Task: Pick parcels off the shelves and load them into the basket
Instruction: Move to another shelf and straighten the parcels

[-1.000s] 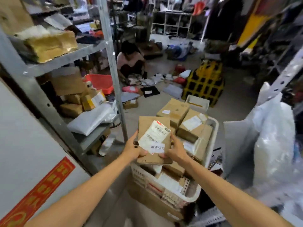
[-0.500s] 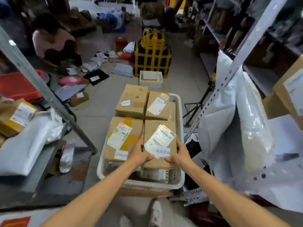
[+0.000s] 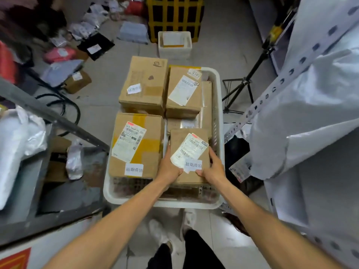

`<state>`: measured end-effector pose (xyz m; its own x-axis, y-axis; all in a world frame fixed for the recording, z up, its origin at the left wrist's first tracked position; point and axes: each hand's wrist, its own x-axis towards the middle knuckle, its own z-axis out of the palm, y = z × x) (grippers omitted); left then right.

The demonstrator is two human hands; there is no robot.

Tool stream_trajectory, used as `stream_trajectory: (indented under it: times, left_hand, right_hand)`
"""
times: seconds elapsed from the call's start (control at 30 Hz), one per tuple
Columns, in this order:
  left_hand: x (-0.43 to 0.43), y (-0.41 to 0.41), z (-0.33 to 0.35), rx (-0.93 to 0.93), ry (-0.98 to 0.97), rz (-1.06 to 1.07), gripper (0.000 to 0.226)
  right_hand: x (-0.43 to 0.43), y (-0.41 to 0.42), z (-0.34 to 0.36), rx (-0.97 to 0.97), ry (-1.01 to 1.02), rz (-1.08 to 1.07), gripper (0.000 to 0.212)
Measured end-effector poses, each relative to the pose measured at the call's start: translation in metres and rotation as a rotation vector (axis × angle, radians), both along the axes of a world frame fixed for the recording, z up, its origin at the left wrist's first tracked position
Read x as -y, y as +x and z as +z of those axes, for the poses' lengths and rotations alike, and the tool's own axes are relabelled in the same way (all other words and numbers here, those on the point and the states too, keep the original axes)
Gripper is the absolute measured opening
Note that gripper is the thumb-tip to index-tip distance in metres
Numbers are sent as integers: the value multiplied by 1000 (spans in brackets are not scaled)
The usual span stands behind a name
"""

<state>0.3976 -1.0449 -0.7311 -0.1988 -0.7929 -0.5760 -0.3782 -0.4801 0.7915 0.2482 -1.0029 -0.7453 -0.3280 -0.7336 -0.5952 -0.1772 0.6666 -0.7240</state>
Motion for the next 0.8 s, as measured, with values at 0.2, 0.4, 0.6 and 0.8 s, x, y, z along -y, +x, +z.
stream_trajectory:
  times: [0.2,0.4,0.6,0.8]
  left_hand:
    - [27,-13,-38,139,-17,-1,59]
    - [22,-8,-72,273,40,-78,78]
    - [17,-5,-70,408,63,-167,86]
    - [16,-3,-50,451,12,-253,90]
  right_hand:
    - [24,-2,-37,78,30,-115,97]
    - [10,12,-56,107,10,-160,100]
    - [3,17,-48,100,-45,-136,98]
    - [3,18,-41,42,17,-47,99]
